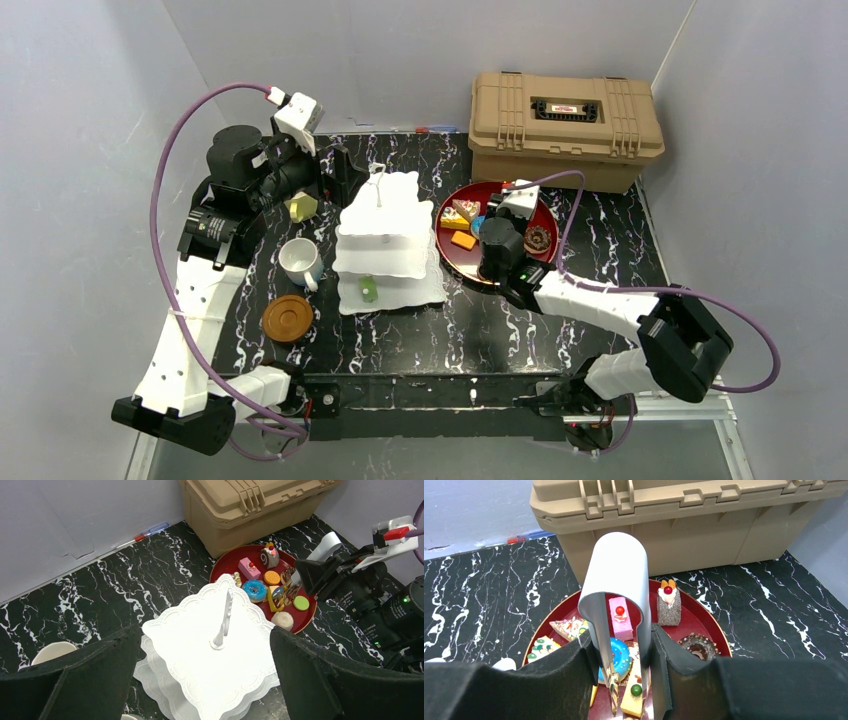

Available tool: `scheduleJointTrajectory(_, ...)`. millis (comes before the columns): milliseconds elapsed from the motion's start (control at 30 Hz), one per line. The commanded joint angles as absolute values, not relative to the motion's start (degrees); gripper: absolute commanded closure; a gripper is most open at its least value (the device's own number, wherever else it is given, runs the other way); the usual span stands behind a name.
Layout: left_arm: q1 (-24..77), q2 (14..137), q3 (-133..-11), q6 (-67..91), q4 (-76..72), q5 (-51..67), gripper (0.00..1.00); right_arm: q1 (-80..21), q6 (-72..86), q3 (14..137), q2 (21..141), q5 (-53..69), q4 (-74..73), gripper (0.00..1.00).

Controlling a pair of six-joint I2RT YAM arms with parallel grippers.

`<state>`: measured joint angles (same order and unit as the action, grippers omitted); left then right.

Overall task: Serve the afternoon tea
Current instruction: Adjust the dessert on the tray.

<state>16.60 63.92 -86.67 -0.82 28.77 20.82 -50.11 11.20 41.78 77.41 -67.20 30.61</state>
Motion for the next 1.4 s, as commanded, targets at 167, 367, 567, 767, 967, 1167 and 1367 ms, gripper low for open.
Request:
scheduleJointTrajectory(167,16.1,62.81,-87.07,-0.44,28.3,21.8,0.01,-48.38,10.92,43.86,77.71,-69.17,34.98,0.58)
scheduleJointTrajectory(367,16.12,63.03,-86.8,-0.44,27.78,22.06,0.01,-48.12,10.68,43.5,76.57,-69.22,33.44,0.55)
scheduleJointTrajectory(567,16.08,62.87,-86.91,-0.44,27.85,21.97,0.01,-47.86,12.65,42.98,77.57,-68.2,33.07,0.53)
scheduleJointTrajectory(767,16.02,62.73,-86.98,-0.44,28.05,21.7,0.01,-47.6,13.32,42.6,78.02,-66.92,32.28,0.53)
scheduleJointTrajectory(967,15.96,62.8,-86.99,-0.44,27.95,21.71,0.01,-46.91,13.64,39.65,75.93,-65.46,30.95,0.54)
scheduleJointTrajectory(1167,15.95,62.92,-86.83,-0.44,27.84,21.8,0.01,-45.51,13.08,37.51,74.03,-62.74,30.09,0.55)
scheduleJointTrajectory(1367,15.96,62.94,-87.05,-0.44,28.01,21.89,0.01,-43.82,13.94,37.89,76.24,-59.28,30.37,0.57)
